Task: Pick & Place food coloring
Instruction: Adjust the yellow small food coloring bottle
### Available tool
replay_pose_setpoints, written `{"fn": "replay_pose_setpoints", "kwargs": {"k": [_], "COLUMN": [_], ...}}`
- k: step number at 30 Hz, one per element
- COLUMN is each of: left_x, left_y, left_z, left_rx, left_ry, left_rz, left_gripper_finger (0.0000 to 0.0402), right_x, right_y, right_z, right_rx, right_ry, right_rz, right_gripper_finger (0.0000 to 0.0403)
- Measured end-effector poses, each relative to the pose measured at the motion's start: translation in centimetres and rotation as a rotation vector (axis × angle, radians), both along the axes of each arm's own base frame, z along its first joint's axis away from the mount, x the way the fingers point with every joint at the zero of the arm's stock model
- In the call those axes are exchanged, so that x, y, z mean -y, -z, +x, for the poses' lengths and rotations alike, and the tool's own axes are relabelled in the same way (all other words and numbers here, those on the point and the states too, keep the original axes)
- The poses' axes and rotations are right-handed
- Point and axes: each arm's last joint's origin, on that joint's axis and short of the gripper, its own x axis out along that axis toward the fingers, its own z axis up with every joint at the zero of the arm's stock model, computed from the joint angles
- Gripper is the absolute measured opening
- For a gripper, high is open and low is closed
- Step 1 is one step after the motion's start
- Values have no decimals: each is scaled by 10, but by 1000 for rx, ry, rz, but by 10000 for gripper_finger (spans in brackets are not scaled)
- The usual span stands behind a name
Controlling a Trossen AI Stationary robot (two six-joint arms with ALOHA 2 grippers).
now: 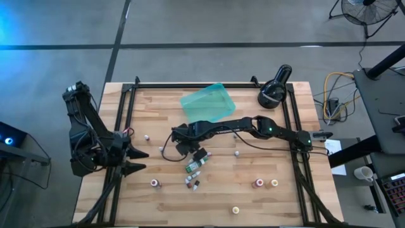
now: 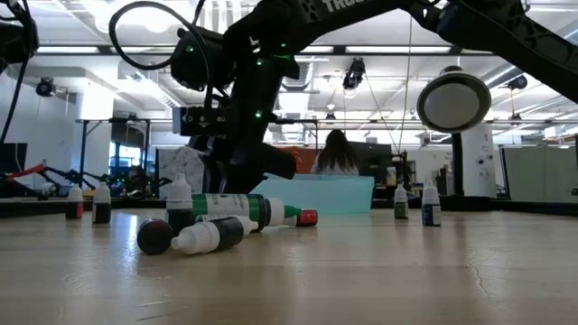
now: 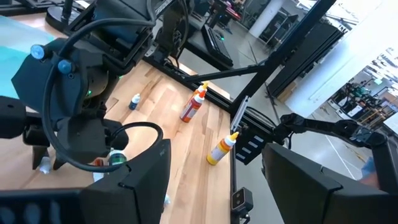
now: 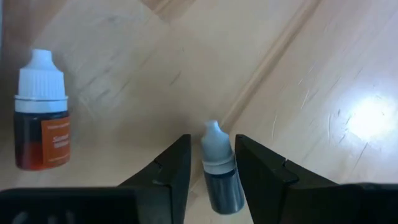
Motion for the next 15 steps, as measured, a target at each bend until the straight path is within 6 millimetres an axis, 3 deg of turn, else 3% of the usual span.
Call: {"fn": "replay_pose_setpoints", "kwargs": {"k": [5, 15], "left_x": [0, 0], "left_y": [2, 2], "left_z": [0, 0], "left_rx": [-2, -1], "left_ry": [-2, -2], "left_rz": [-11, -12], "left_gripper_finger": [225, 225], "right_x": [0, 0], "right_y": [0, -1], "right_z": [0, 0], "right_rx": [-1, 1], "right_ry": [-11, -22], "right_rz": [-3, -4], "right_gripper_finger": [112, 58]}}
